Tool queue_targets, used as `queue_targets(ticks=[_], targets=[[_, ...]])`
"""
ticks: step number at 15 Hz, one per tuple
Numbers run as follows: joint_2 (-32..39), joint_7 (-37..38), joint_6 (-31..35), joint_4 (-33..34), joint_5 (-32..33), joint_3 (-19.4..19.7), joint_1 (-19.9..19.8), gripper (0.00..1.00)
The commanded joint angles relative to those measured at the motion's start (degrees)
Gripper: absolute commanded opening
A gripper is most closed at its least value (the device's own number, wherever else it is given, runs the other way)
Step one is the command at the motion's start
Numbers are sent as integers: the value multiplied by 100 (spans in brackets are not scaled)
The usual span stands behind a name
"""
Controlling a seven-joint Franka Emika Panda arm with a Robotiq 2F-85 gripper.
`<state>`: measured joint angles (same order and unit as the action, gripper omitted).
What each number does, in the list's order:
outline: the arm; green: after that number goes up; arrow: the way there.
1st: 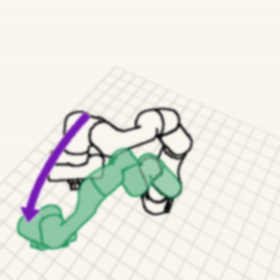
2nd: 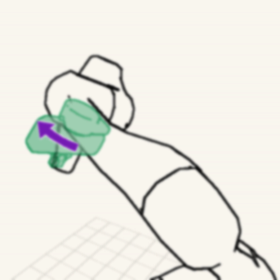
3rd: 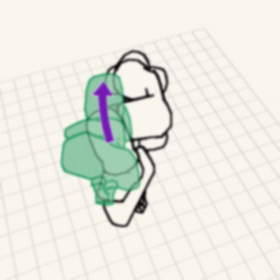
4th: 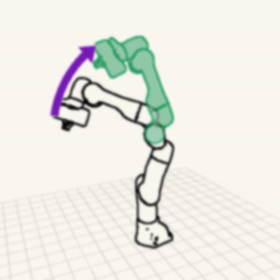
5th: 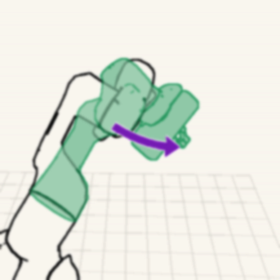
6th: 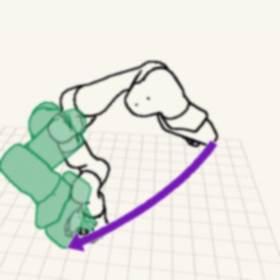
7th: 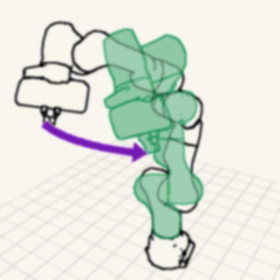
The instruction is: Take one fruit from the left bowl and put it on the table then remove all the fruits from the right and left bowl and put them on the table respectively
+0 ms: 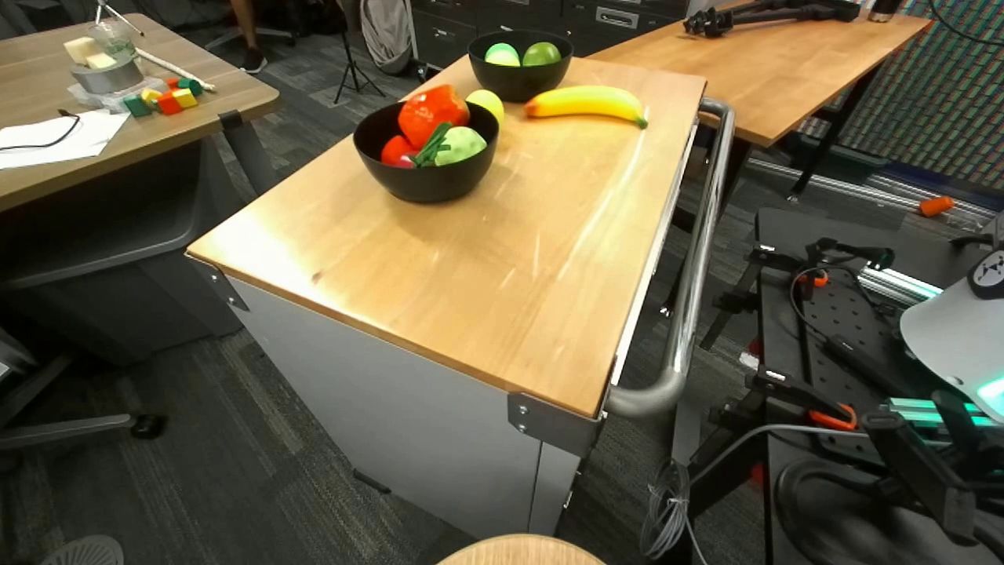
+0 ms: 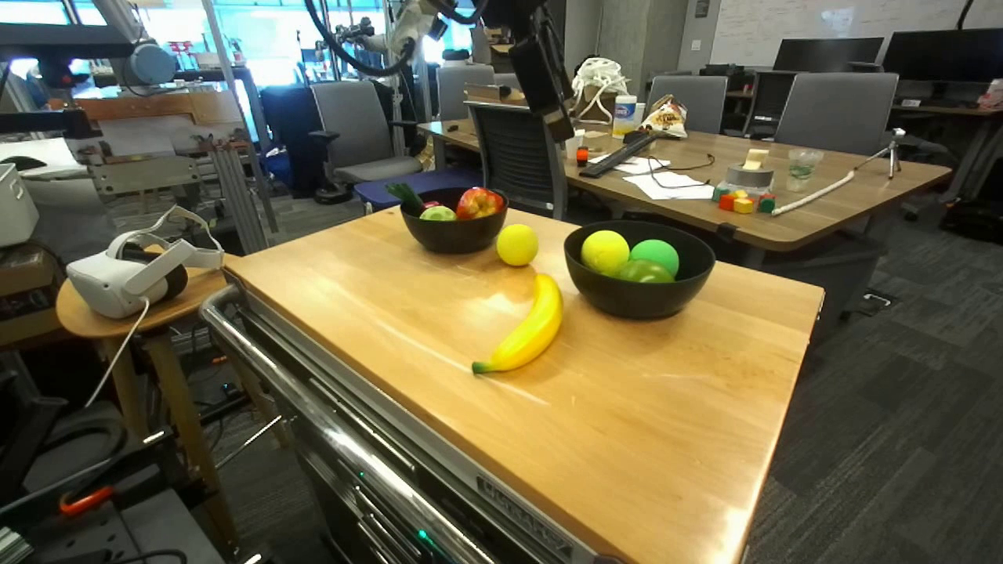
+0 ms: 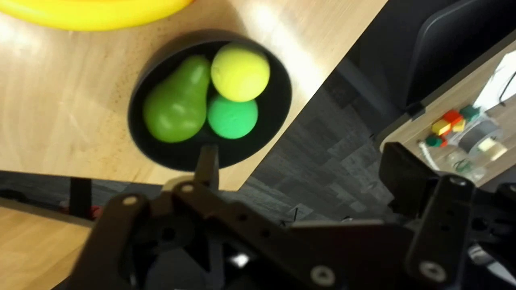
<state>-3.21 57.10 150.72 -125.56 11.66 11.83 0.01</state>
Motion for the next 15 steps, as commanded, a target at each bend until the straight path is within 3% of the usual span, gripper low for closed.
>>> queue_targets(ticks=[1, 4, 6, 10, 15], targets=[[214, -317, -77, 183, -302, -209, -132, 100], [626, -543, -210, 477, -352, -185, 11, 100], [750, -609, -425, 578, -220, -261, -40, 100], [954, -955, -1049, 844, -611, -324, -172, 100], [1020, -745, -847, 726, -446, -275, -237, 100]])
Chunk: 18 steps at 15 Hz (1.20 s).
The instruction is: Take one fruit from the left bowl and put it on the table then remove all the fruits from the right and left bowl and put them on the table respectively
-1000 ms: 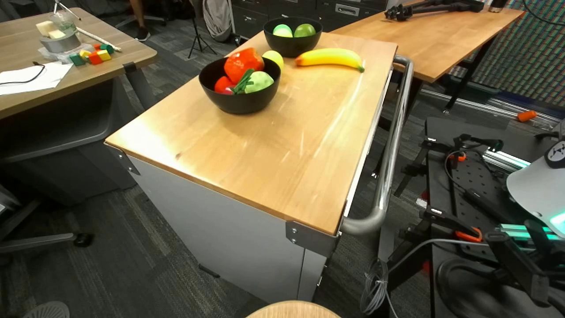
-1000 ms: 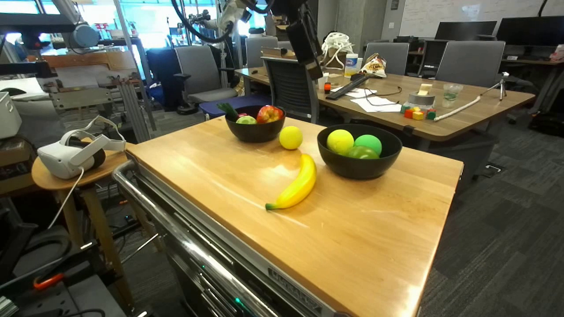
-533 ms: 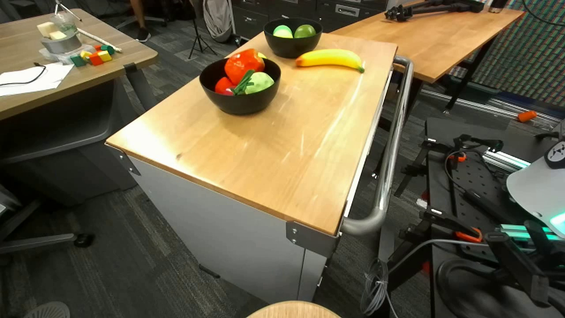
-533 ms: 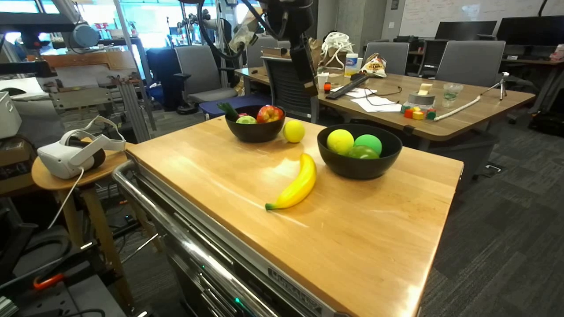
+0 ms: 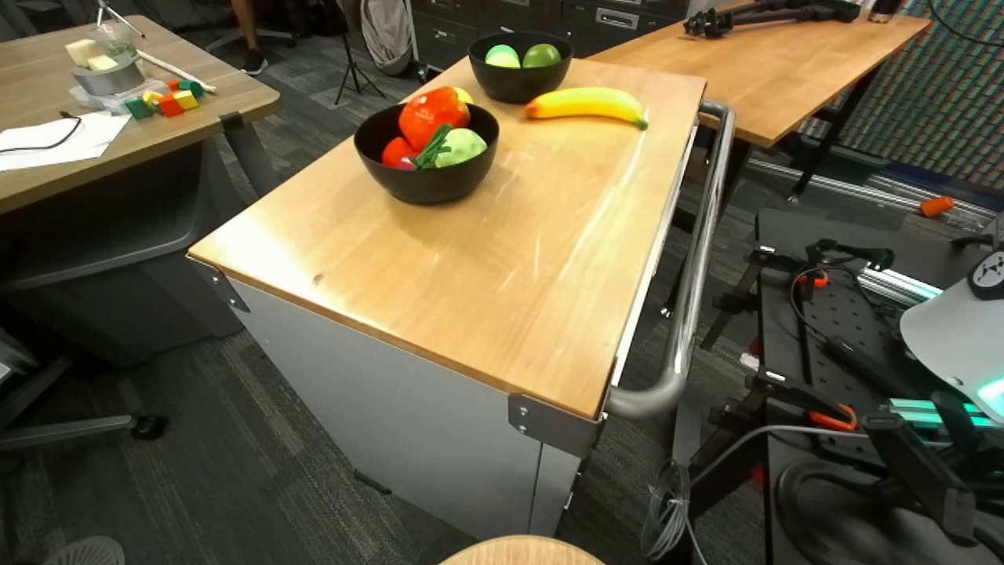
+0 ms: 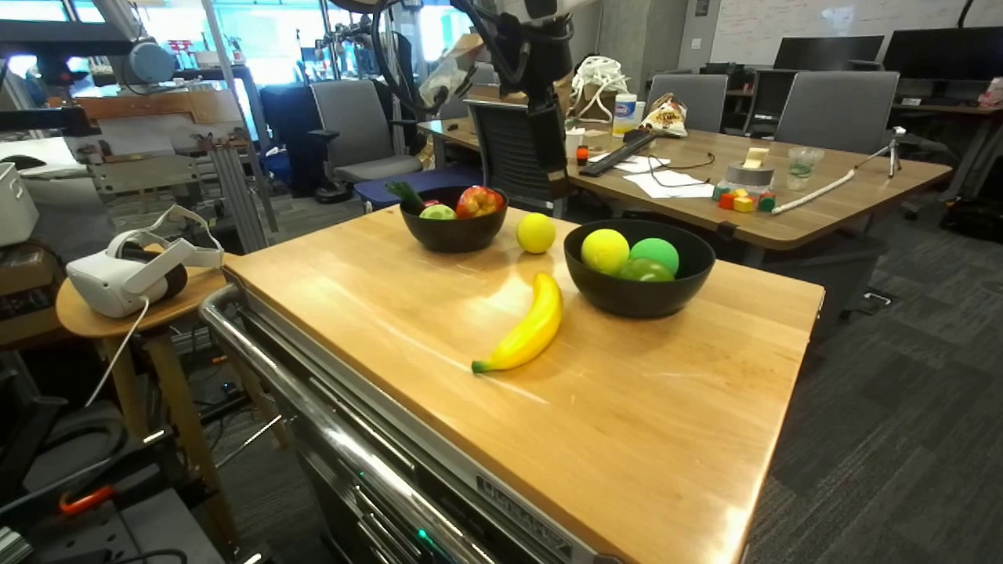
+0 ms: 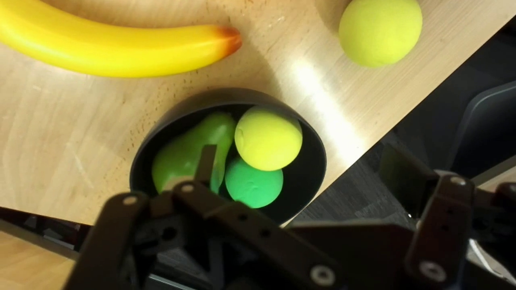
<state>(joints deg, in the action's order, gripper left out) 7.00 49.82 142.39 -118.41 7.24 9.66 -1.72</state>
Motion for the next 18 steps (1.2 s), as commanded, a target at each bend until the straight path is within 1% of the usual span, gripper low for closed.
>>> queue_targets(ticks=[1, 5, 8, 13, 18], targets=[[35, -17, -11, 41, -5, -52, -71, 100], [163, -506, -324, 184, -178, -115, -104, 100], [253, -631, -461, 339, -255, -84, -158, 100], [496, -680, -212, 536, -705, -51, -309, 100], [823, -705, -261, 865, -955, 5, -420, 100]])
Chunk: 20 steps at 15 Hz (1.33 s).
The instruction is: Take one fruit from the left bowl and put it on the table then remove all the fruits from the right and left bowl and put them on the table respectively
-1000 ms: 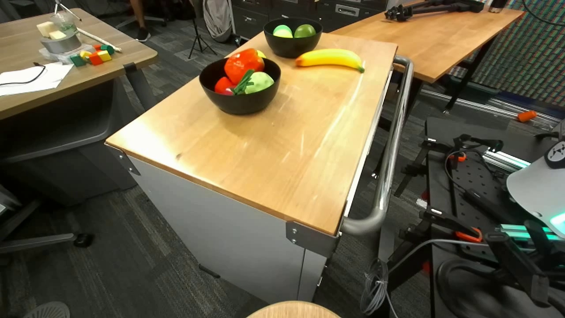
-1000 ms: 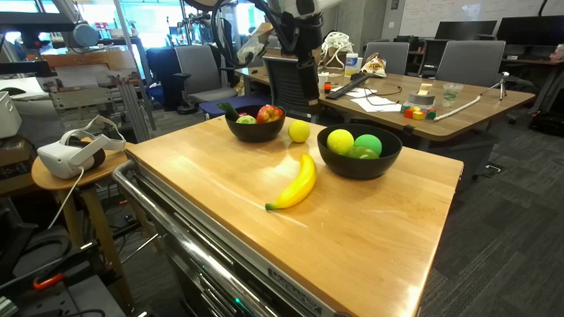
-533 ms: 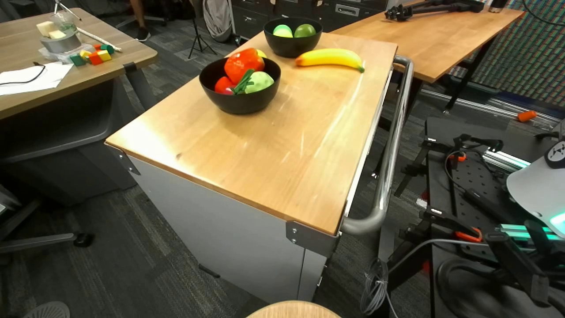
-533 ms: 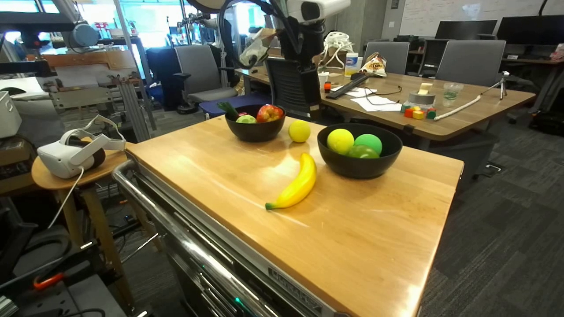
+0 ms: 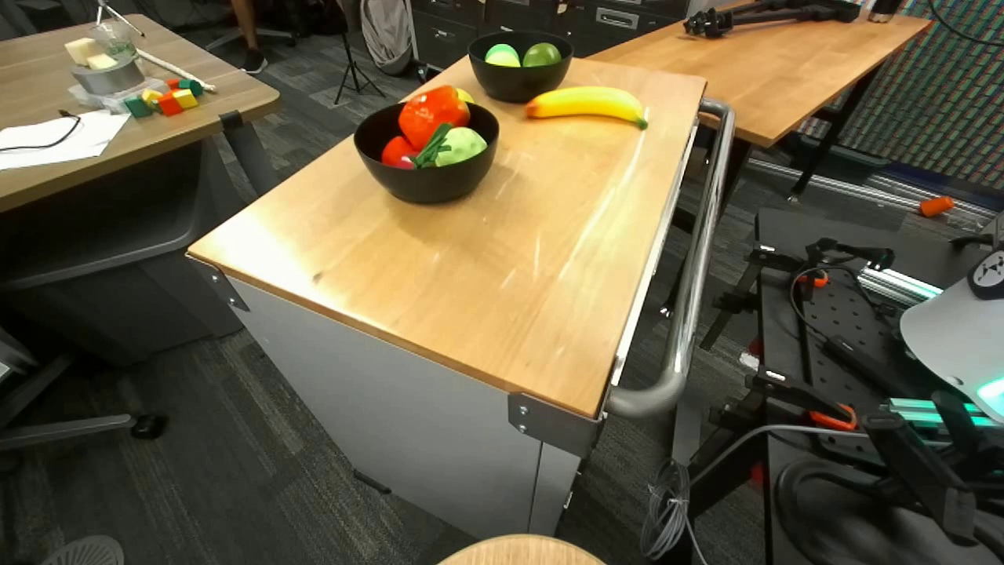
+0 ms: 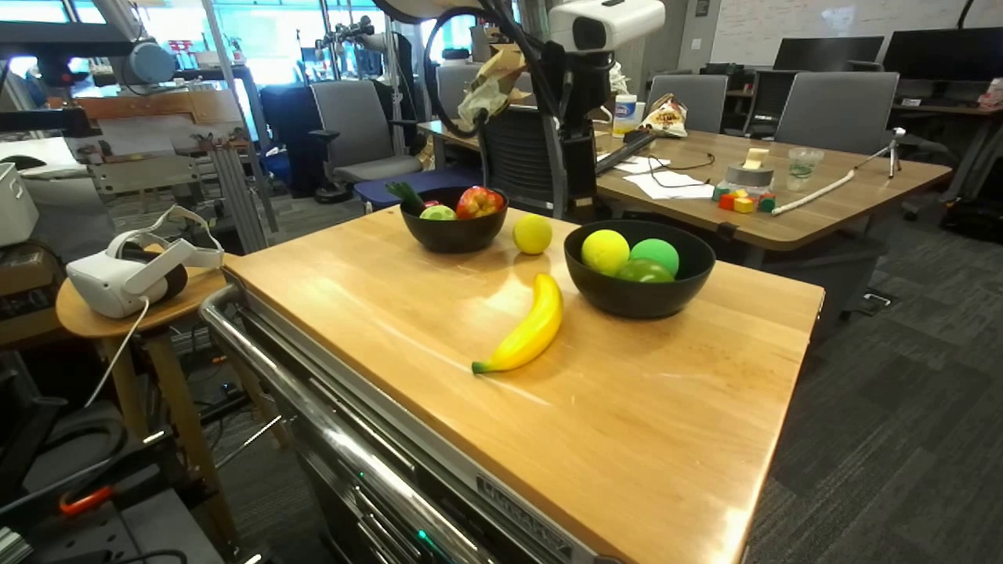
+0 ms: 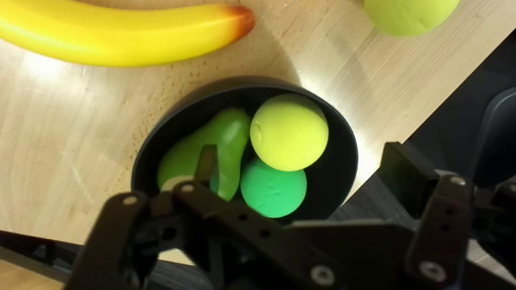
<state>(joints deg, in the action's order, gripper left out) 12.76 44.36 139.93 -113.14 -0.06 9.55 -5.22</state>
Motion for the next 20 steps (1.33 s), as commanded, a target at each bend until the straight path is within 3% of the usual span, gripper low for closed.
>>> queue_targets(ticks=[1, 10, 20], targets=[[295, -151, -23, 366, -232, 31, -78, 100], [572, -96, -13, 367, -461, 124, -179, 100], [991, 29, 481, 545, -1457, 76, -210, 94]])
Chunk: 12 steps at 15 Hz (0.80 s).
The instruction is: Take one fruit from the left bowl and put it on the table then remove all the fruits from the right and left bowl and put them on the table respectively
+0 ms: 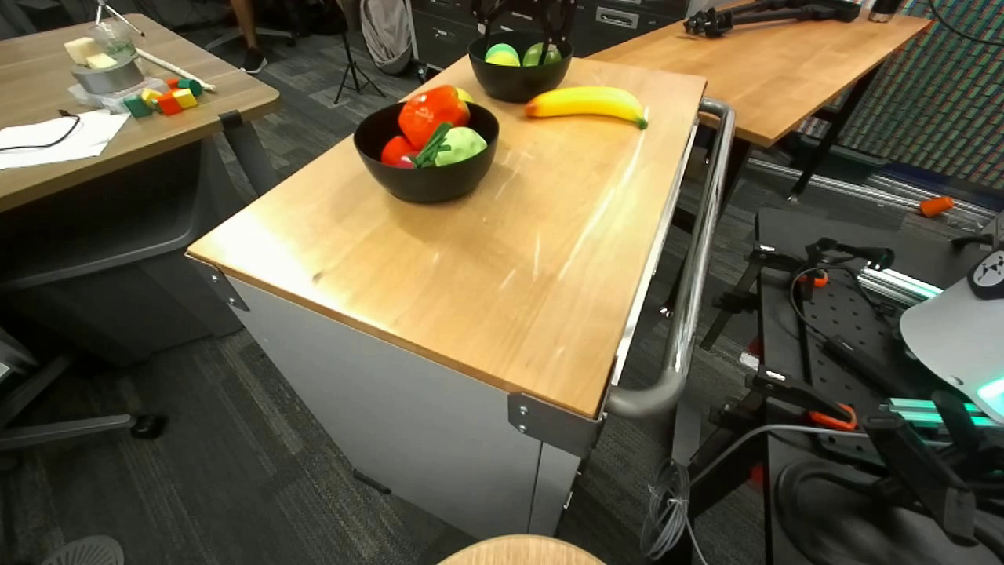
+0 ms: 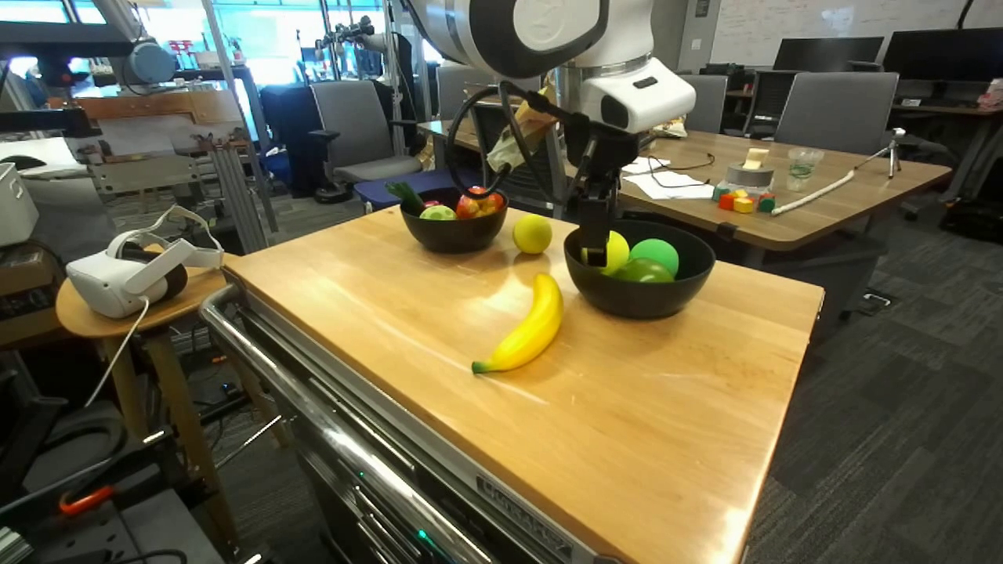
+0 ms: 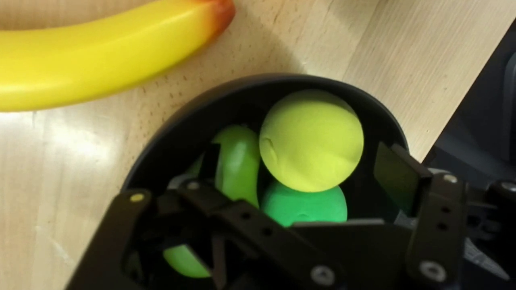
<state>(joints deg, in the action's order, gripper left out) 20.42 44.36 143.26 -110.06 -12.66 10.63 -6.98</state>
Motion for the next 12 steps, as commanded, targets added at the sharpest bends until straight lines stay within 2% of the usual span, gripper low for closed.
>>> queue_targets(ticks=[1, 3, 4, 7, 8, 12], targets=[[275, 44, 149, 254, -194, -17, -28, 94], [352, 85, 160, 258, -171, 10, -20, 85], [376, 103, 158, 256, -168, 22, -22, 69], [388, 174, 160, 230, -163, 57, -39, 42], [371, 201, 174, 213, -156, 73, -44, 36], [238, 218, 295, 107, -51, 161, -31, 29]])
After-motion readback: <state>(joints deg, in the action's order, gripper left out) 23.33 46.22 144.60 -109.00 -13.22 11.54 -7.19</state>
